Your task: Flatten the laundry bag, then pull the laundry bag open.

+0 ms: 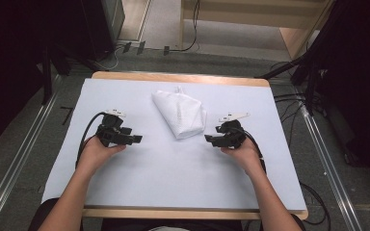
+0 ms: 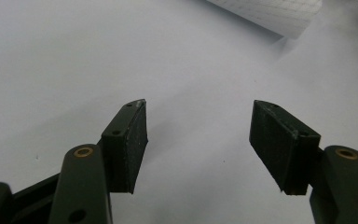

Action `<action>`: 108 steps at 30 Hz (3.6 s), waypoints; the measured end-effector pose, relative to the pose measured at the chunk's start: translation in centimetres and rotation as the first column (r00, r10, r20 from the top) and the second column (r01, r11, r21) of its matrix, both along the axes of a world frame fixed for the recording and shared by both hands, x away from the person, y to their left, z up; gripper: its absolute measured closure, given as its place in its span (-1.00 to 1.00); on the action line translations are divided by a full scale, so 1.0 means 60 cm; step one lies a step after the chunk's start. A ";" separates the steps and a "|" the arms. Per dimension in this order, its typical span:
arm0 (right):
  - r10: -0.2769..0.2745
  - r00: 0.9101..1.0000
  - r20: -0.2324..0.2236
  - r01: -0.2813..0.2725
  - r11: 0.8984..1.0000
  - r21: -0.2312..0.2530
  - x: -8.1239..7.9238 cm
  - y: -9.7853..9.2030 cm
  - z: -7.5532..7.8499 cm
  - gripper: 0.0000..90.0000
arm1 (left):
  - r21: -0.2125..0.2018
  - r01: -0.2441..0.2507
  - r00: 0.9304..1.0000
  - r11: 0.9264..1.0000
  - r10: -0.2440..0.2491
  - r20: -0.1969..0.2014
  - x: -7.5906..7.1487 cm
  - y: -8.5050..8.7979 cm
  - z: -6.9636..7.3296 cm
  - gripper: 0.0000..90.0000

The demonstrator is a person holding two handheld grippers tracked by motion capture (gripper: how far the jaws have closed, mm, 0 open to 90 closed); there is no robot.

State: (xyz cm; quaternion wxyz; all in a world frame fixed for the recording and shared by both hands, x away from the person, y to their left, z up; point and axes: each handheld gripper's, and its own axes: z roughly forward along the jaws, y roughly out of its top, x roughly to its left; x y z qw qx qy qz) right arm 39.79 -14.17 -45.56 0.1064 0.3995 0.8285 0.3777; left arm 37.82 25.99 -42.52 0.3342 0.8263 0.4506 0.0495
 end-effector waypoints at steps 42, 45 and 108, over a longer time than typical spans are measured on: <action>-0.031 0.998 -0.046 0.033 0.998 0.047 0.042 0.023 0.057 0.16 | -0.005 -0.017 1.000 1.000 0.017 -0.003 -0.010 0.024 0.015 -0.15; -0.033 0.998 -0.050 0.035 0.998 0.047 0.049 0.030 0.062 0.18 | -0.002 -0.016 1.000 1.000 0.016 -0.002 -0.011 0.026 0.015 -0.15; -0.023 0.998 -0.053 0.021 0.999 -0.038 0.139 0.096 -0.003 1.00 | 0.009 -0.061 0.998 0.998 0.061 -0.007 -0.035 0.051 0.006 -0.16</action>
